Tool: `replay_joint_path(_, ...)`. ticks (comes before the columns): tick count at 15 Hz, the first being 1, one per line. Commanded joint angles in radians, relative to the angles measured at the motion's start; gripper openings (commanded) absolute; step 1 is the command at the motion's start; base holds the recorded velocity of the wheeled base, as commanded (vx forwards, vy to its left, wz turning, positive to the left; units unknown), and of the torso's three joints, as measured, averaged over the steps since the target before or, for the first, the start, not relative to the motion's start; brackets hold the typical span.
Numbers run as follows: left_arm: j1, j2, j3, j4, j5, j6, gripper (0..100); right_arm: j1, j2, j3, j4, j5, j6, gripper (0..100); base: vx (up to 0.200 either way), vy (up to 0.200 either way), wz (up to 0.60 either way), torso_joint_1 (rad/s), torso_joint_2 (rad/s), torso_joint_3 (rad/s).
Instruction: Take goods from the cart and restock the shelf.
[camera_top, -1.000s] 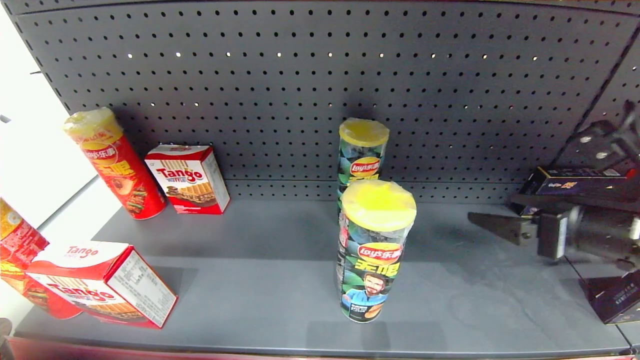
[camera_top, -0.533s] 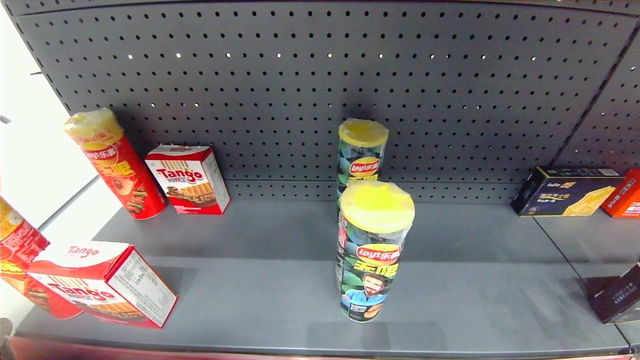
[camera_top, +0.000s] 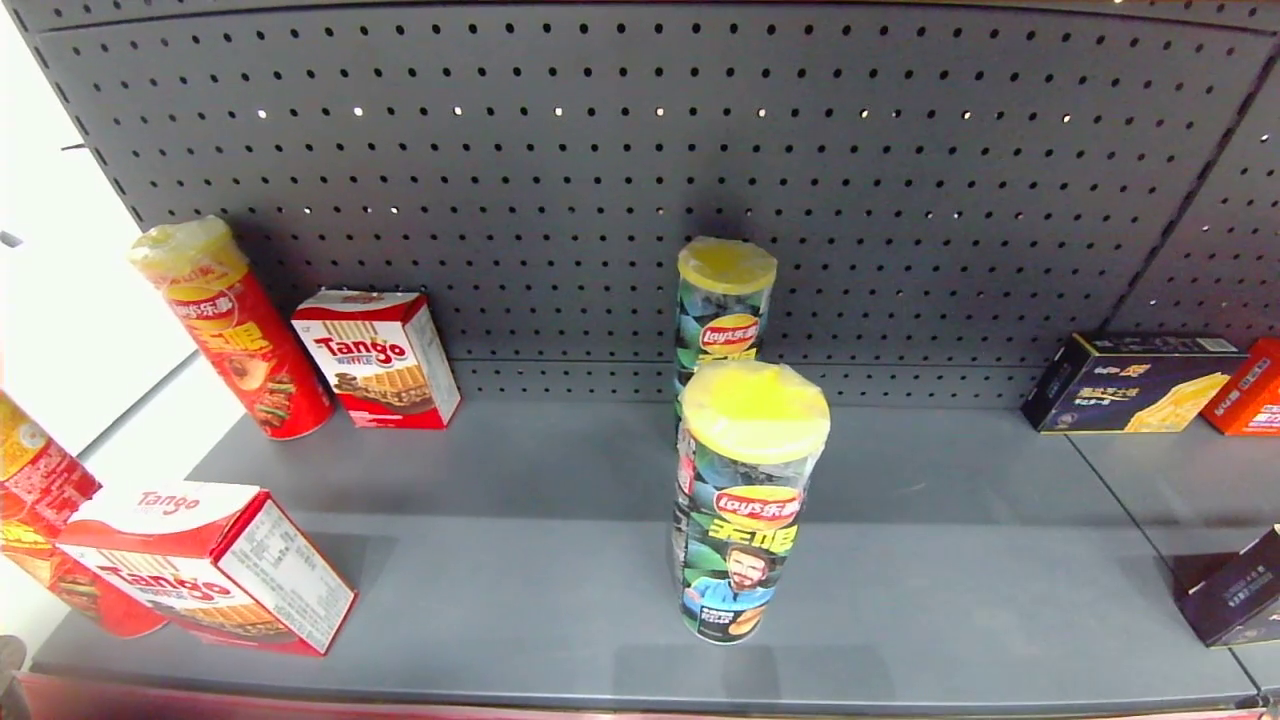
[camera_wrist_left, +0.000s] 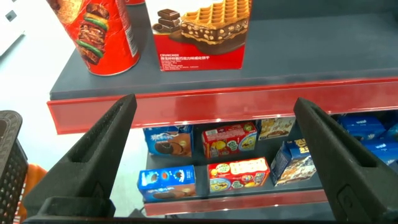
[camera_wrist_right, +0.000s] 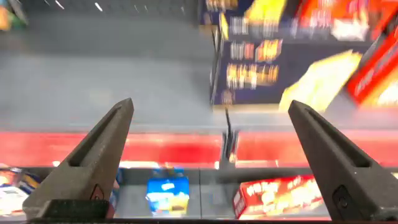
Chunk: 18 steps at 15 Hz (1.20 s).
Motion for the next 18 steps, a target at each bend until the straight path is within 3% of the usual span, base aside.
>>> replay_joint_path(1,0.000,0.001,0.000,0.000,0.001,-0.001,100,0.023,-0.099,0.061,0.087,0.083,0.013,100,0.000,0.000,0.00,0.000,0.00,0.000)
replay_joint_path(18,0.000,0.001,0.000,0.000,0.013,0.004,100,0.020,-0.099,0.066,0.063,0.073,0.040,100,0.000,0.000,0.00,0.000,0.00,0.000)
